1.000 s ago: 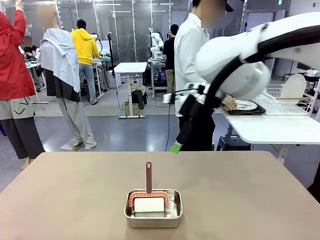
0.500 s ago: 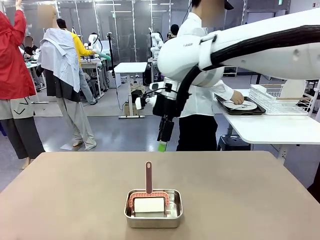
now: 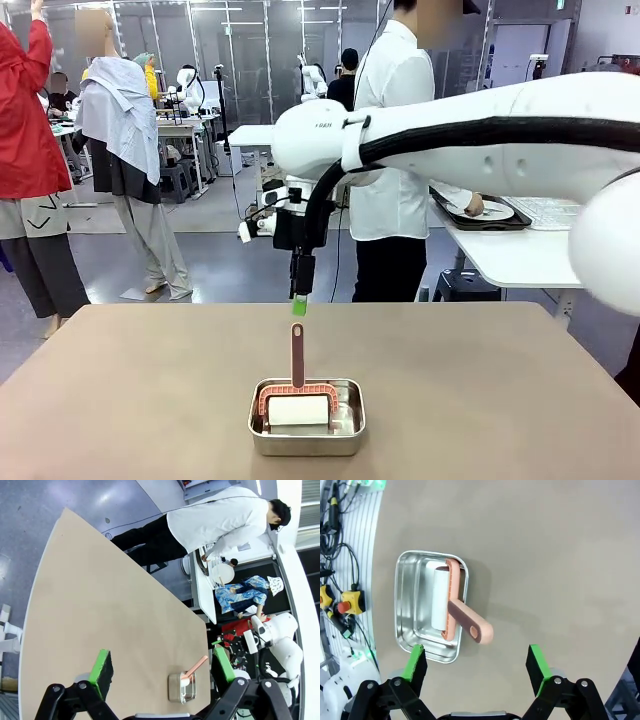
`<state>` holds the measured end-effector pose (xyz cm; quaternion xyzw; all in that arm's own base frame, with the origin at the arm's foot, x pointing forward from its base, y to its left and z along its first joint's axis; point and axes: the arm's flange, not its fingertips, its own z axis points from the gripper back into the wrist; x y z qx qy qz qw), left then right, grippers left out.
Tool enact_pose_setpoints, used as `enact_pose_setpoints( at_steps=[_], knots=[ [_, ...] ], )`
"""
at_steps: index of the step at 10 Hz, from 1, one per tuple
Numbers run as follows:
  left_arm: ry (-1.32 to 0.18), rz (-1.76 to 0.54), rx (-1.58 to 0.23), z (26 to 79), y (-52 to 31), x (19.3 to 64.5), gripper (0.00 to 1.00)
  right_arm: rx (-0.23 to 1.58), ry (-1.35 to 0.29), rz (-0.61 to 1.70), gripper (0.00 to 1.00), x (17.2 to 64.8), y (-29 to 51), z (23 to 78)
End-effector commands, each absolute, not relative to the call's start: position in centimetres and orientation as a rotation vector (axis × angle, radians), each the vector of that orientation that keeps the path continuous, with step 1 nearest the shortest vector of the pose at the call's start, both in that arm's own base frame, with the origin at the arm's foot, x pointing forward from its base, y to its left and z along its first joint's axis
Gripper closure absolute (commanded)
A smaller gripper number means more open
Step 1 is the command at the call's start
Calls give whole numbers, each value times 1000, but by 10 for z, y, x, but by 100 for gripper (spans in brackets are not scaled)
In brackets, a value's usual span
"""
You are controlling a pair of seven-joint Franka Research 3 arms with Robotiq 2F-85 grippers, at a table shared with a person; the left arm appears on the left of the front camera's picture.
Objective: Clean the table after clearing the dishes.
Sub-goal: When the right (or left) Handle tray is removed, use the right hand (or left hand) to clean the right (or left) side of the table with the Lint Roller.
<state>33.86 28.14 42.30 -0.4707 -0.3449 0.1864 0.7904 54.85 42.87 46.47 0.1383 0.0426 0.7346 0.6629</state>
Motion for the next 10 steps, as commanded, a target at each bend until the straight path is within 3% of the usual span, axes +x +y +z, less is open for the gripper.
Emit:
enact_pose_setpoints(
  at_steps=[1,5,10],
  knots=[
    [-742,414,-1033,427,283,337,0,282,154,1614,0,561,444,462],
    [-742,414,-1033,427,283,337,0,269,319,1533,0,557,455,426],
    [-742,414,-1033,427,283,337,0,314,404,1539,0,548,454,404]
  ],
)
